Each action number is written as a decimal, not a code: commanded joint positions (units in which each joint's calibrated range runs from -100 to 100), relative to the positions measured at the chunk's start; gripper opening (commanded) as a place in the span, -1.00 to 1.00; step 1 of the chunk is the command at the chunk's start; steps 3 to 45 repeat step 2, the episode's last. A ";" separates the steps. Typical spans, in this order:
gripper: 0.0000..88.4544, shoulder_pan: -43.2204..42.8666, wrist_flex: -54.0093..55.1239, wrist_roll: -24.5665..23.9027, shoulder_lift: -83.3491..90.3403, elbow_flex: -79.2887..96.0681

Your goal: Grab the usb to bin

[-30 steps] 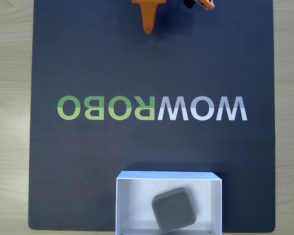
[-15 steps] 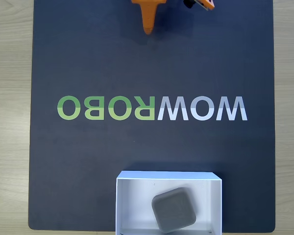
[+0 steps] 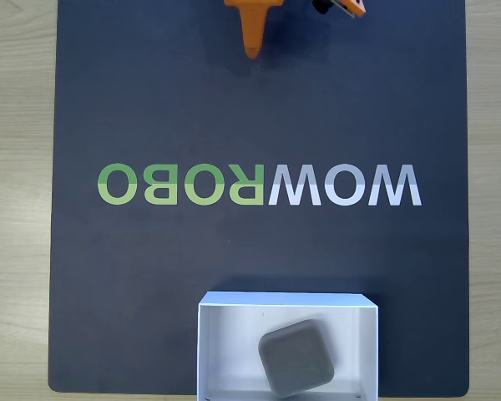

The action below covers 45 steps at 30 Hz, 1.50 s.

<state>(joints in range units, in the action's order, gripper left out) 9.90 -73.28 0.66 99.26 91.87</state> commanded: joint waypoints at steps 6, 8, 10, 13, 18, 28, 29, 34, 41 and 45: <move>-0.95 0.28 -0.36 0.08 -0.19 -0.18; -0.95 0.28 -0.36 0.08 -0.19 -0.18; -0.95 0.28 -0.36 0.08 -0.19 -0.18; -0.95 0.28 -0.36 0.08 -0.19 -0.18; -0.95 0.28 -0.36 0.08 -0.19 -0.18; -0.95 0.28 -0.36 0.08 -0.19 -0.18; -0.95 0.28 -0.36 0.08 -0.19 -0.18; -0.95 0.28 -0.36 0.08 -0.19 -0.18; -0.95 0.28 -0.36 0.08 -0.19 -0.18; -0.95 0.28 -0.36 0.08 -0.19 -0.18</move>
